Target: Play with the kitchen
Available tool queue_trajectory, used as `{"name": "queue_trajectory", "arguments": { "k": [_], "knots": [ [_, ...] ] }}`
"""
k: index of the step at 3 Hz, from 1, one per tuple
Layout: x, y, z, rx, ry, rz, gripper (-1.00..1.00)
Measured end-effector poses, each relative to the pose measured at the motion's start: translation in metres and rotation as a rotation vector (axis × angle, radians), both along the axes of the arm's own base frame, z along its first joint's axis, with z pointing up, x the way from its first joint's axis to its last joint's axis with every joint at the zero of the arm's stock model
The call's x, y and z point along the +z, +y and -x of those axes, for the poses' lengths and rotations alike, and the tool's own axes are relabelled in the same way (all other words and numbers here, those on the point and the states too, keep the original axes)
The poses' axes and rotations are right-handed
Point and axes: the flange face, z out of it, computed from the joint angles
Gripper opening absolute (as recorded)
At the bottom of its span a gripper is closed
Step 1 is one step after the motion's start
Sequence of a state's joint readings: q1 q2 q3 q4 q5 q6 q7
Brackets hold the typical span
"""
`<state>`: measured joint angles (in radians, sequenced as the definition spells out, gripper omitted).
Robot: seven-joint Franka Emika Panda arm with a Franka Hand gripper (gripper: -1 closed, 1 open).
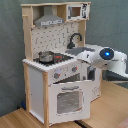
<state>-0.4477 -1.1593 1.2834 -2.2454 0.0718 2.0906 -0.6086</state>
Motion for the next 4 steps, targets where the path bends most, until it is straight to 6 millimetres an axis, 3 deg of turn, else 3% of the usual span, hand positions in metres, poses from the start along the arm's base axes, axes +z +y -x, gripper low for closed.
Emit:
{"name": "queue_trajectory", "arguments": {
  "k": [4],
  "knots": [
    [-0.045,0.004,-0.038,0.203,0.364,0.001,1.00]
  ]
}}
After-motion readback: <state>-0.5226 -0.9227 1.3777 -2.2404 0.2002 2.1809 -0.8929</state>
